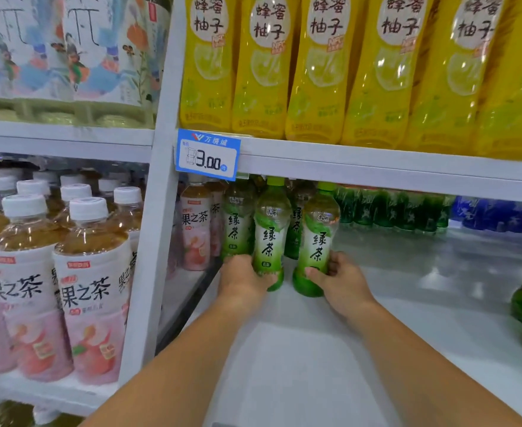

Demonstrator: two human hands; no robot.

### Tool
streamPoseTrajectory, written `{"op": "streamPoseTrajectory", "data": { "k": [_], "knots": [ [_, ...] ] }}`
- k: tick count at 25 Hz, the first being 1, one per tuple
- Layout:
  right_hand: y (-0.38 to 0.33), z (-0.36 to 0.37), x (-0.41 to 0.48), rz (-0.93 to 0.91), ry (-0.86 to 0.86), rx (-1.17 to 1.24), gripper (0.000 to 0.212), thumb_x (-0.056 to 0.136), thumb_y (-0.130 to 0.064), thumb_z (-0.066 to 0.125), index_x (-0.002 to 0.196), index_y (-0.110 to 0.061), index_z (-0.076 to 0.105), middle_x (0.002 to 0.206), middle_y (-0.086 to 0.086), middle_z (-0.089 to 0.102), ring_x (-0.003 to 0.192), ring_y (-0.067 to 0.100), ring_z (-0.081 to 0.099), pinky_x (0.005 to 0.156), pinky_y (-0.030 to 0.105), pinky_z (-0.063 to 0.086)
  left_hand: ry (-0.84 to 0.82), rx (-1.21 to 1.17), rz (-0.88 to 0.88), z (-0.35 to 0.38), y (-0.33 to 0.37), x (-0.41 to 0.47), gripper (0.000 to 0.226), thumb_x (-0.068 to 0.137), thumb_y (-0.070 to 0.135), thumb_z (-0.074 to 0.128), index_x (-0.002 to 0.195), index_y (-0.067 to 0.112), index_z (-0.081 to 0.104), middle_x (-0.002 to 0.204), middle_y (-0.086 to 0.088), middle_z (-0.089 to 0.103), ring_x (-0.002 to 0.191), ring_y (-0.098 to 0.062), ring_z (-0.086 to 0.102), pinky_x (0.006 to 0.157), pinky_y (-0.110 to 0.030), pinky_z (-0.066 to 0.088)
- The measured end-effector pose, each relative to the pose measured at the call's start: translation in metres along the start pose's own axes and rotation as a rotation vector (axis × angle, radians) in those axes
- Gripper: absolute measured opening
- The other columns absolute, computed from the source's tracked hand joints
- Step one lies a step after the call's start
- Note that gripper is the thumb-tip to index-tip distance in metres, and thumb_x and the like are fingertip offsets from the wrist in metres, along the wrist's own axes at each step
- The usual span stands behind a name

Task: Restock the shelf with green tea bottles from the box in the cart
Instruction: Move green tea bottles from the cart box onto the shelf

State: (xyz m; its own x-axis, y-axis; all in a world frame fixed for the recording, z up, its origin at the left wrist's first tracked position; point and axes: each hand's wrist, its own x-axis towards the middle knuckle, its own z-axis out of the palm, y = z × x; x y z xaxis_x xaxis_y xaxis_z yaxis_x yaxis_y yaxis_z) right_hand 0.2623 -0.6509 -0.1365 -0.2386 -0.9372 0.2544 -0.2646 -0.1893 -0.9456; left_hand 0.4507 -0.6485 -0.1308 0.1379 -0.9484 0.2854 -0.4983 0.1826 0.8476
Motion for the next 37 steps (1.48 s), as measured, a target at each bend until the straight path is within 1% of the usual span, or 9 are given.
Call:
{"op": "streamPoseTrajectory", "data": {
  "k": [7, 10, 16, 19, 22, 27, 31, 35, 37],
  "knots": [
    [0.008, 0.018, 0.027, -0.014, 0.006, 0.093, 0.03, 0.085, -0.009, 0.078, 0.107, -0.02, 0.059, 0.106, 0.0, 0.072, 0.093, 0.012, 0.07, 0.075, 0.025, 0.055, 0.029, 0.11, 0.021, 0.015, 0.002, 0.025, 0.031, 0.082, 0.033, 0.083, 0.1, 0.009, 0.075, 0.1, -0.007, 0.073, 0.09, -0.024, 0.064, 0.079, -0.029, 0.05],
    [0.009, 0.019, 0.034, -0.024, -0.008, 0.088, 0.025, 0.088, -0.01, 0.075, 0.101, -0.026, 0.06, 0.106, 0.0, 0.073, 0.093, 0.011, 0.07, 0.08, 0.028, 0.056, 0.055, 0.113, 0.041, 0.02, 0.0, 0.029, 0.037, 0.081, 0.033, 0.084, 0.101, 0.004, 0.073, 0.102, -0.012, 0.072, 0.098, -0.03, 0.066, 0.084, -0.036, 0.053],
    [0.022, 0.025, 0.04, -0.044, 0.03, 0.05, 0.032, 0.089, -0.02, 0.074, 0.118, -0.021, 0.061, 0.111, -0.003, 0.073, 0.101, 0.015, 0.069, 0.093, 0.038, 0.055, 0.145, 0.157, 0.073, 0.029, -0.005, 0.029, 0.039, 0.082, 0.033, 0.082, 0.102, 0.003, 0.067, 0.105, -0.015, 0.067, 0.098, -0.032, 0.063, 0.083, -0.039, 0.052],
    [0.025, 0.024, 0.044, -0.033, 0.008, 0.052, 0.04, 0.088, -0.012, 0.074, 0.125, -0.015, 0.059, 0.109, -0.005, 0.071, 0.102, 0.013, 0.068, 0.095, 0.039, 0.055, 0.139, 0.185, 0.11, 0.03, -0.009, 0.031, 0.032, 0.082, 0.03, 0.083, 0.098, 0.005, 0.071, 0.103, -0.013, 0.066, 0.092, -0.029, 0.063, 0.077, -0.033, 0.046],
    [0.027, 0.024, 0.044, -0.05, -0.007, 0.035, 0.041, 0.086, -0.005, 0.074, 0.121, -0.02, 0.057, 0.108, -0.006, 0.069, 0.104, 0.014, 0.067, 0.097, 0.04, 0.054, 0.135, 0.179, 0.13, 0.029, -0.011, 0.034, 0.028, 0.081, 0.026, 0.083, 0.095, 0.005, 0.072, 0.101, -0.014, 0.067, 0.09, -0.028, 0.062, 0.077, -0.032, 0.046],
    [0.027, 0.024, 0.046, -0.072, 0.005, 0.026, 0.035, 0.087, -0.007, 0.074, 0.113, -0.027, 0.061, 0.109, -0.005, 0.071, 0.101, 0.011, 0.068, 0.096, 0.037, 0.054, 0.158, 0.165, 0.119, 0.028, -0.012, 0.036, 0.029, 0.081, 0.027, 0.083, 0.092, 0.004, 0.07, 0.099, -0.013, 0.065, 0.088, -0.027, 0.059, 0.077, -0.032, 0.046],
    [0.024, 0.024, 0.045, -0.041, 0.004, 0.036, 0.039, 0.087, -0.007, 0.075, 0.121, -0.02, 0.062, 0.109, -0.004, 0.071, 0.099, 0.01, 0.067, 0.09, 0.031, 0.054, 0.149, 0.158, 0.109, 0.028, -0.011, 0.035, 0.028, 0.081, 0.029, 0.083, 0.089, 0.006, 0.068, 0.1, -0.012, 0.063, 0.088, -0.029, 0.059, 0.079, -0.036, 0.051],
    [0.022, 0.022, 0.045, -0.024, 0.009, 0.065, 0.038, 0.087, -0.006, 0.075, 0.118, -0.022, 0.059, 0.106, -0.007, 0.067, 0.094, 0.005, 0.065, 0.083, 0.025, 0.052, 0.128, 0.164, 0.09, 0.027, -0.012, 0.036, 0.028, 0.084, 0.033, 0.078, 0.081, 0.009, 0.064, 0.093, -0.012, 0.063, 0.083, -0.031, 0.061, 0.07, -0.036, 0.05],
    [0.022, 0.023, 0.045, -0.032, 0.02, 0.057, 0.038, 0.088, -0.01, 0.074, 0.116, -0.026, 0.053, 0.1, -0.014, 0.063, 0.091, 0.002, 0.063, 0.08, 0.023, 0.051, 0.129, 0.166, 0.075, 0.025, -0.011, 0.035, 0.032, 0.086, 0.035, 0.074, 0.071, 0.012, 0.057, 0.087, -0.012, 0.062, 0.078, -0.032, 0.059, 0.062, -0.032, 0.043]
  ]
}}
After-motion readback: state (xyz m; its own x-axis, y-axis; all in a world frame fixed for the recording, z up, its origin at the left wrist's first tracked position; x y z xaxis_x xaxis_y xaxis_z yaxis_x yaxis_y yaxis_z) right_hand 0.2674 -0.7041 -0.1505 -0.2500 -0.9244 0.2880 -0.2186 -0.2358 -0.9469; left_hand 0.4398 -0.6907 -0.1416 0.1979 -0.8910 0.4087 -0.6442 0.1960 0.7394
